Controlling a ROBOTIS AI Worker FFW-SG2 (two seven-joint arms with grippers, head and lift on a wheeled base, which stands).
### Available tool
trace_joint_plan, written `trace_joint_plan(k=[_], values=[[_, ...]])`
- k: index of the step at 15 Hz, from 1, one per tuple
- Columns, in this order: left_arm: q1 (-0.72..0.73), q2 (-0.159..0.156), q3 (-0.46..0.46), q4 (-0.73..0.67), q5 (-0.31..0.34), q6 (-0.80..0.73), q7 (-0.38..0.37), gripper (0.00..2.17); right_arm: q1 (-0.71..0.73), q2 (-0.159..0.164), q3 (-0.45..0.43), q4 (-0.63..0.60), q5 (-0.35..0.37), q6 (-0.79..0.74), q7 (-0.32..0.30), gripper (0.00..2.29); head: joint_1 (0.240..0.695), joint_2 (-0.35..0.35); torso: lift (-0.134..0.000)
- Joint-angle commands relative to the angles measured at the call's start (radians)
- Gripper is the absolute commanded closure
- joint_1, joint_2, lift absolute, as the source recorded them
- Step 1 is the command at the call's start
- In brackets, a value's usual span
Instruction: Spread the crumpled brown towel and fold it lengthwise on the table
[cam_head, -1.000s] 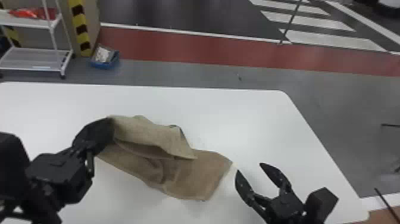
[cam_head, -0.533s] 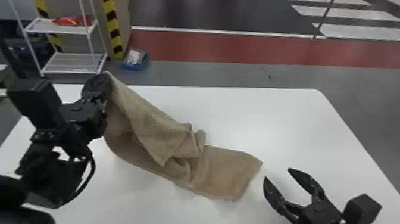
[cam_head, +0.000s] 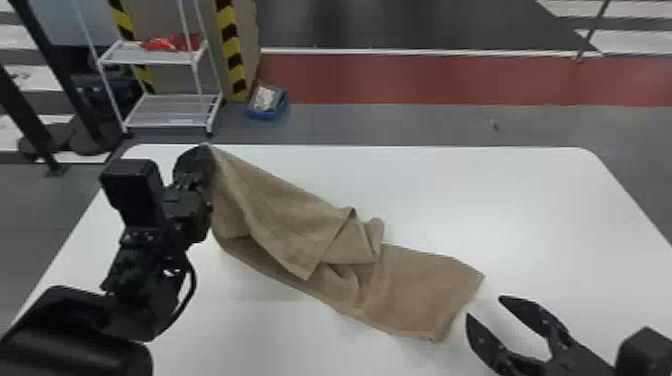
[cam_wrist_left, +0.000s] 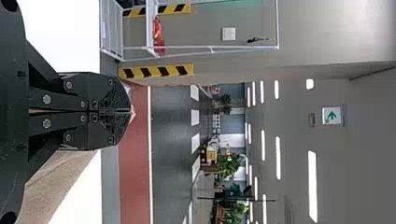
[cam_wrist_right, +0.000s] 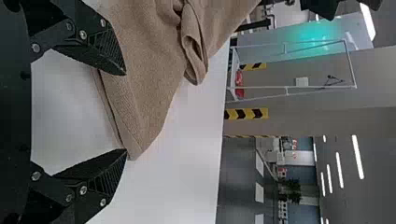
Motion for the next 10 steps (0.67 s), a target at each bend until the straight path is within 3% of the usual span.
trace_joint_plan(k=[1,3,7,10], values=[[-0.003,-0.001,0.004,0.01,0.009,0.003,-0.007,1.72,0.001,-0.001,-0.009,-0.003,0.003,-0.001,0.037,0.51,0.695,0.026,-0.123],[-0.017,-0.005,-0.005,0.022,0.009,0.009,-0.012,1.72,0.003,-0.001,-0.018,-0.006,0.007,0.014,0.086,0.51,0.695,0.034,-0.123],[-0.027,-0.008,-0.025,0.028,0.003,0.024,-0.014,1.72,-0.017,-0.001,0.002,-0.014,0.064,0.1,0.111,0.51,0.695,0.028,-0.123],[-0.027,-0.008,-0.028,0.029,0.003,0.027,-0.014,1.72,-0.031,0.003,0.022,-0.012,0.061,0.122,0.193,0.51,0.695,0.04,-0.123]])
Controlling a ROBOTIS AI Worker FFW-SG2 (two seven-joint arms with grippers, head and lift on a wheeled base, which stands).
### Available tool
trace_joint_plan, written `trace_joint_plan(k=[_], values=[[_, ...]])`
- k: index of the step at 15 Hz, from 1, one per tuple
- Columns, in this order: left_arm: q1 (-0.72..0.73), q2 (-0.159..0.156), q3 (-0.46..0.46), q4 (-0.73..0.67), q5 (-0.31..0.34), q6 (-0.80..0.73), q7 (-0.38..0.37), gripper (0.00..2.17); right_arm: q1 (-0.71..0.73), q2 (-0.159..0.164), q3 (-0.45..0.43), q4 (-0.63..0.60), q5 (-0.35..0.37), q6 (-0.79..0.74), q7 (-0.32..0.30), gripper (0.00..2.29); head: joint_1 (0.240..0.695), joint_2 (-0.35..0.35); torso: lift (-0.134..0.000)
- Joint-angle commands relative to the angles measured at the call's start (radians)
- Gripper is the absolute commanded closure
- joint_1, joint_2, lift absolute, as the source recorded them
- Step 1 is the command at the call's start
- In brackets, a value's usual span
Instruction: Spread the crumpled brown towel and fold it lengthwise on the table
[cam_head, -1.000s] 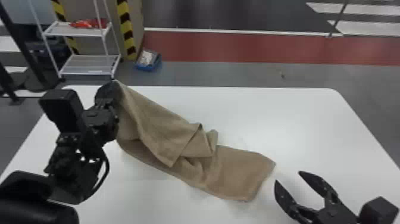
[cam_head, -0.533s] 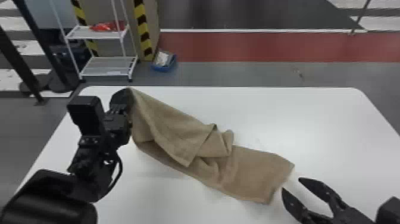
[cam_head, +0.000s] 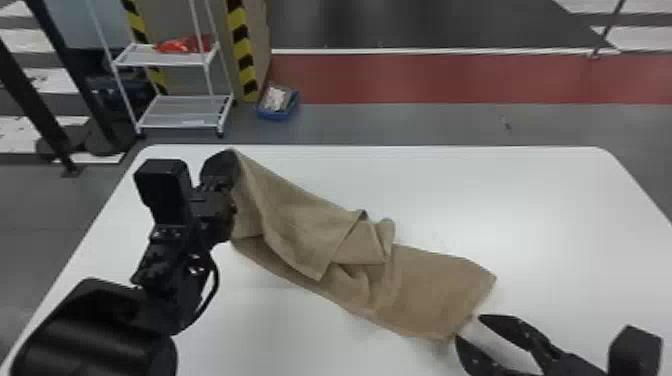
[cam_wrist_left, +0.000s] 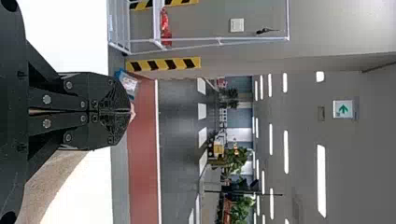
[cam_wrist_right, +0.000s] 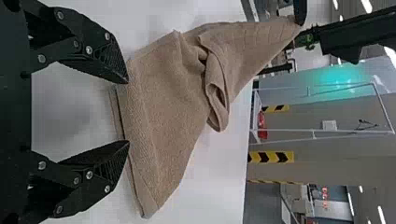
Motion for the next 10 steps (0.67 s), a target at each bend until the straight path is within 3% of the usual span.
trace_joint_plan(k=[1,4,10], values=[[0.0,-0.002,-0.003,0.001,0.0,0.002,0.0,1.72,-0.007,0.002,0.013,-0.001,-0.001,0.011,0.011,0.51,0.695,0.049,-0.123],[0.0,-0.002,-0.003,0.004,0.002,0.002,-0.003,1.72,-0.018,0.002,0.022,0.001,0.008,0.045,0.011,0.51,0.695,0.058,-0.123],[0.0,-0.002,-0.003,0.03,0.005,0.002,-0.028,1.72,-0.057,0.004,0.073,0.01,0.046,0.082,0.013,1.13,0.695,0.078,-0.123]])
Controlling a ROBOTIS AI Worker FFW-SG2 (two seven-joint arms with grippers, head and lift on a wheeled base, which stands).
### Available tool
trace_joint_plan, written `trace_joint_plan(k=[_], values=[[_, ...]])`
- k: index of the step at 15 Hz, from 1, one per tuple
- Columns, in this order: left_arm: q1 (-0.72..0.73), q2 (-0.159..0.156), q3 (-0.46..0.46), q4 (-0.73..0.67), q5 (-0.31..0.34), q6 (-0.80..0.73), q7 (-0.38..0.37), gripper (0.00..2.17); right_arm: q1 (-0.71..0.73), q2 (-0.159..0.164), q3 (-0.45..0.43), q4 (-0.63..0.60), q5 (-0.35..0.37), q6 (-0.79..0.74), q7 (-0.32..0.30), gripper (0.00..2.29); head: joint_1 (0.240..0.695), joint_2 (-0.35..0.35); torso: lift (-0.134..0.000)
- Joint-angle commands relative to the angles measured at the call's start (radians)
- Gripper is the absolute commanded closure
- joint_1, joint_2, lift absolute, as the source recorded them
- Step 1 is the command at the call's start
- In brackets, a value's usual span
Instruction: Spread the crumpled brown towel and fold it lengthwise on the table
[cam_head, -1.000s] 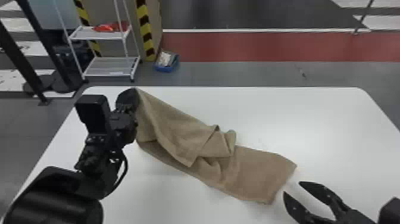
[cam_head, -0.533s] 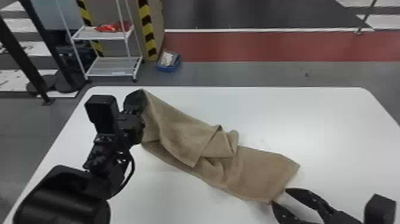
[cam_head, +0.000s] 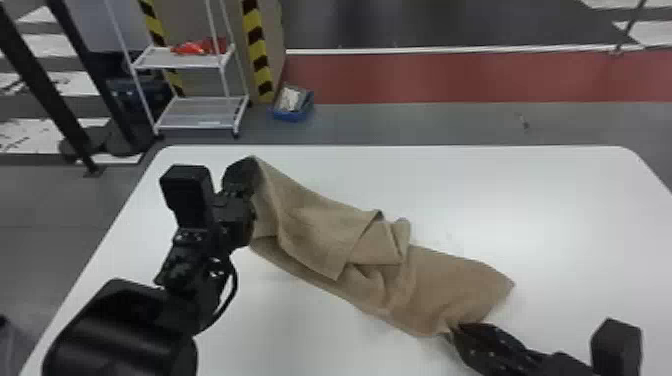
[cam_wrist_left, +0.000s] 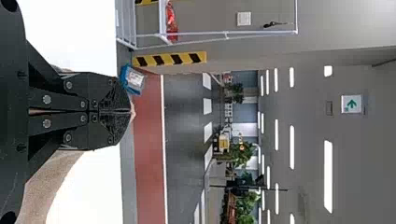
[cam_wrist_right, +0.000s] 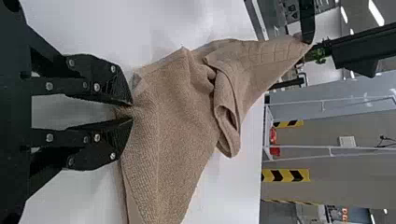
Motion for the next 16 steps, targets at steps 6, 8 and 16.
trace_joint_plan(k=[6,8,16], values=[[0.019,0.007,0.012,-0.029,0.003,0.015,-0.014,1.72,-0.01,0.005,-0.043,-0.076,-0.052,0.016,0.02,1.21,0.695,0.087,-0.123],[0.023,0.008,0.021,-0.065,0.003,0.055,-0.014,1.72,-0.02,0.008,-0.091,-0.116,-0.095,0.037,0.02,1.21,0.695,0.078,-0.123],[0.095,0.019,0.13,-0.274,0.005,0.291,0.003,1.72,-0.322,0.008,-0.456,0.014,-0.285,0.279,-0.037,1.21,0.695,-0.047,-0.123]])
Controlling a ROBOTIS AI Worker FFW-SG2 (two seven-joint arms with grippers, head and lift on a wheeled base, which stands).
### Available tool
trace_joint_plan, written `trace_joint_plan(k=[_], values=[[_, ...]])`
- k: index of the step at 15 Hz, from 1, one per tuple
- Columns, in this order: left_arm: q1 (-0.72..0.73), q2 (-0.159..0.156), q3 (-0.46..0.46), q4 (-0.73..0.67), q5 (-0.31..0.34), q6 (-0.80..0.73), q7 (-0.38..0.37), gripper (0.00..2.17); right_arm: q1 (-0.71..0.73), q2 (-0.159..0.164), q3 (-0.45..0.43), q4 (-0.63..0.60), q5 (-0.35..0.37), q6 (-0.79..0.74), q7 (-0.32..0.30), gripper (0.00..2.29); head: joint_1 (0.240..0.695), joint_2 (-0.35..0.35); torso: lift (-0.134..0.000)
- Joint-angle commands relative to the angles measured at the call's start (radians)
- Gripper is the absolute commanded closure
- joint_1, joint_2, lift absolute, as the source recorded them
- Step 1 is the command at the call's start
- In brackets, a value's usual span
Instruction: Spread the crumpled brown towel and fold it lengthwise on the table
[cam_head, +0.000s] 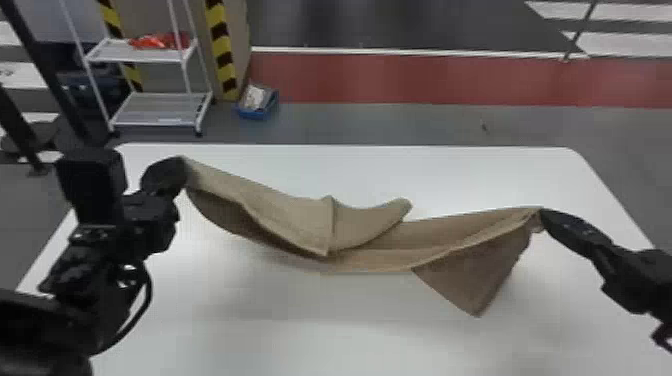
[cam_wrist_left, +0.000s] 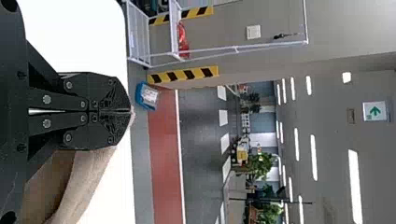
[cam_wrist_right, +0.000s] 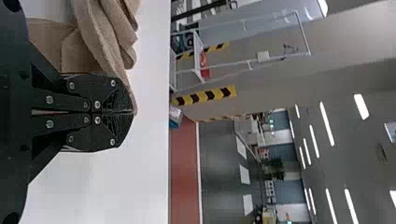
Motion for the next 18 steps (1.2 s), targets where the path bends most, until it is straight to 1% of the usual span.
trace_joint_plan(k=[1,2,3,4,7,9,12,14,15,17,18], values=[[0.011,0.004,0.016,-0.028,0.002,0.046,-0.002,1.72,-0.126,-0.011,-0.084,0.097,-0.024,0.095,0.001,1.21,0.695,-0.086,-0.123],[0.02,0.004,0.033,-0.043,0.002,0.07,-0.003,1.72,-0.172,-0.021,-0.103,0.146,-0.024,0.128,0.001,1.21,0.695,-0.105,-0.123],[0.02,0.004,0.031,-0.043,0.002,0.077,-0.003,1.72,-0.189,-0.035,-0.107,0.187,-0.019,0.131,-0.001,1.21,0.695,-0.119,-0.123],[0.022,0.004,0.03,-0.041,0.001,0.095,-0.005,1.72,-0.187,-0.037,-0.107,0.216,-0.018,0.134,-0.013,1.21,0.695,-0.133,-0.123],[0.023,-0.003,0.016,-0.023,-0.005,0.107,-0.003,1.7,-0.143,-0.035,-0.077,0.235,-0.015,0.079,-0.004,1.21,0.695,-0.158,-0.123],[0.036,-0.001,-0.007,-0.026,-0.027,0.107,-0.003,1.7,-0.108,-0.032,-0.048,0.232,-0.015,0.061,0.018,1.21,0.695,-0.154,-0.123],[0.065,-0.001,-0.008,-0.035,-0.027,0.147,-0.006,1.7,-0.066,-0.026,-0.014,0.235,0.011,0.033,0.021,1.21,0.695,-0.141,-0.123],[0.089,-0.006,-0.021,-0.037,-0.065,0.159,-0.008,1.7,-0.026,-0.024,0.012,0.233,0.024,0.033,0.039,1.21,0.695,-0.133,-0.123],[0.105,-0.007,-0.024,-0.04,-0.078,0.172,-0.009,1.7,-0.008,-0.023,0.023,0.232,0.039,0.024,0.039,1.21,0.695,-0.128,-0.123],[0.128,-0.006,-0.022,-0.052,-0.105,0.199,-0.014,1.7,0.009,-0.018,0.026,0.233,0.048,0.006,0.039,1.21,0.695,-0.115,-0.123],[0.134,-0.004,-0.019,-0.061,-0.108,0.218,-0.014,1.7,0.012,-0.015,0.026,0.233,0.05,-0.001,0.039,1.21,0.695,-0.112,-0.123]])
